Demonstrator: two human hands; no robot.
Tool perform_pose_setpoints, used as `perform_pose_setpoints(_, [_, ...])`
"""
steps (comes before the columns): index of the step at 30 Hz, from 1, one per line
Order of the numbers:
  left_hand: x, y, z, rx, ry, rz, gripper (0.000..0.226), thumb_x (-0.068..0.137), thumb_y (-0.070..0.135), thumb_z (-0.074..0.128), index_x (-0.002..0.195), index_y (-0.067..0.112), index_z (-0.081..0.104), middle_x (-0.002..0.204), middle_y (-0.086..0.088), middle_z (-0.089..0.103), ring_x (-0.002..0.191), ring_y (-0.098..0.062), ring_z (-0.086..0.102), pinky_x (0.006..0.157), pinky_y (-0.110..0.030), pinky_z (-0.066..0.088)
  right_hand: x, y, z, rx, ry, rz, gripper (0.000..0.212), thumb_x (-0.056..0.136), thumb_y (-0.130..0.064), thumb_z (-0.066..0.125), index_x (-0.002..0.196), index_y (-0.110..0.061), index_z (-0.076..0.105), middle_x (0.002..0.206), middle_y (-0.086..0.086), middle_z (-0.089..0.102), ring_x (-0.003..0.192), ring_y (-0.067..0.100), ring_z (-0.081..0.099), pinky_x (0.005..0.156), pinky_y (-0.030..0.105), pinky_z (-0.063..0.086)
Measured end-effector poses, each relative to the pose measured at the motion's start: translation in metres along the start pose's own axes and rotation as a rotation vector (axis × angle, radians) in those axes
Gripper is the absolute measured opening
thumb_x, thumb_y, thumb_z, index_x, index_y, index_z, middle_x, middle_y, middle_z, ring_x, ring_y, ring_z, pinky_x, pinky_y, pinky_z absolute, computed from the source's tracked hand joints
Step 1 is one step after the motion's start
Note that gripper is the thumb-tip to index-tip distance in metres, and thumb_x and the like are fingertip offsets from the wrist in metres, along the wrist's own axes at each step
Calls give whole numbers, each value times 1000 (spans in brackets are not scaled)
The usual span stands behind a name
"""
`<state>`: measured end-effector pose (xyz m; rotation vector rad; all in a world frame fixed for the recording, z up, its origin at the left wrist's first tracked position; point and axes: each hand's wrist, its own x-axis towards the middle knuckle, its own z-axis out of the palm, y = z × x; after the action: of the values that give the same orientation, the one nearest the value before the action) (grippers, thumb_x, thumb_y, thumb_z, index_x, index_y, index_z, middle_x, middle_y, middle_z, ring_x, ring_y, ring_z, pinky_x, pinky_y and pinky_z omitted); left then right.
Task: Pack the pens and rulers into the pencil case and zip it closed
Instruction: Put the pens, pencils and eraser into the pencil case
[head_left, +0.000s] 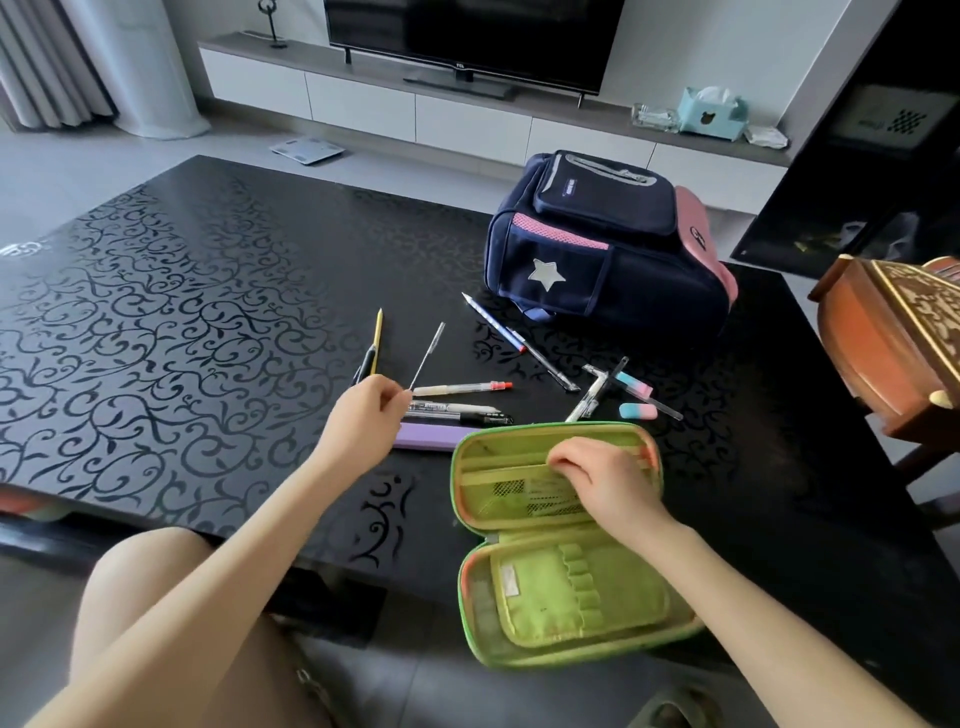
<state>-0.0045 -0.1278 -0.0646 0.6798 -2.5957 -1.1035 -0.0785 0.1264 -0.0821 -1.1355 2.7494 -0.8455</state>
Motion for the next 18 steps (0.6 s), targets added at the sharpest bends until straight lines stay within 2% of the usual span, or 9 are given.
perform_pose_setpoints(2, [0, 11, 8, -52, -22, 11, 15, 94, 20, 48, 91, 8, 57, 79, -3, 58, 78, -23, 54, 69, -29, 38, 5, -2, 9, -40, -41, 29, 11, 88, -5, 58, 89, -9, 68, 90, 1, 69, 87, 18, 62, 77, 31, 52])
perform_pose_setpoints(3, [0, 17, 15, -51, -42, 26, 17, 94, 20, 48, 94, 6, 58, 83, -2, 58, 80, -22, 53, 70, -28, 37, 7, -3, 11, -62, -65, 57, 11, 89, -6, 56, 90, -10, 67, 92, 1, 69, 88, 20, 62, 77, 36, 52])
perform_pose_setpoints(7, [1, 35, 49, 5, -168, 50, 23, 96, 23, 47, 103, 5, 59, 91, -1, 57, 92, -22, 55, 71, -25, 33, 16, -9, -1, -152, -223, 131, 13, 91, -19, 57, 94, -17, 69, 95, -1, 70, 89, 18, 63, 77, 33, 51])
perform_pose_setpoints(9, [3, 38, 63, 9, -205, 10, 25, 97, 25, 44, 106, 5, 57, 99, -6, 62, 93, -23, 54, 71, -27, 35, 30, -9, -14, -136, -144, 150, 16, 91, -26, 56, 90, -18, 70, 87, -2, 71, 80, 18, 63, 69, 31, 50])
perform_pose_setpoints(11, [4, 38, 74, 44, -221, -11, 24, 98, 23, 40, 105, 5, 53, 104, -11, 64, 95, -28, 55, 74, -32, 39, 50, -1, -21, -150, -59, 173, 20, 91, -25, 53, 88, -16, 70, 85, 0, 71, 81, 20, 62, 73, 36, 50])
perform_pose_setpoints(12, [3, 38, 78, 50, -215, -18, 21, 98, 22, 38, 103, 6, 51, 105, -11, 65, 95, -29, 56, 75, -35, 40, 61, 2, -23, -199, -82, 177, 19, 91, -25, 52, 90, -16, 69, 88, 1, 71, 85, 21, 61, 76, 37, 50])
perform_pose_setpoints(15, [-7, 42, 87, -58, -109, -6, 8, 98, 12, 33, 93, 13, 40, 100, -5, 69, 91, -31, 57, 83, -41, 42, 89, 12, -20, -321, -297, 184, 14, 88, -24, 58, 94, -18, 68, 93, -1, 68, 89, 20, 60, 77, 36, 50])
perform_pose_setpoints(18, [-23, 42, 93, -124, 76, 31, 11, 98, 7, 31, 90, 14, 33, 91, 0, 72, 80, -34, 58, 76, -41, 41, 106, 16, -19, -324, -516, 165, 11, 80, -24, 68, 90, -20, 70, 78, -12, 59, 81, 13, 56, 73, 30, 49])
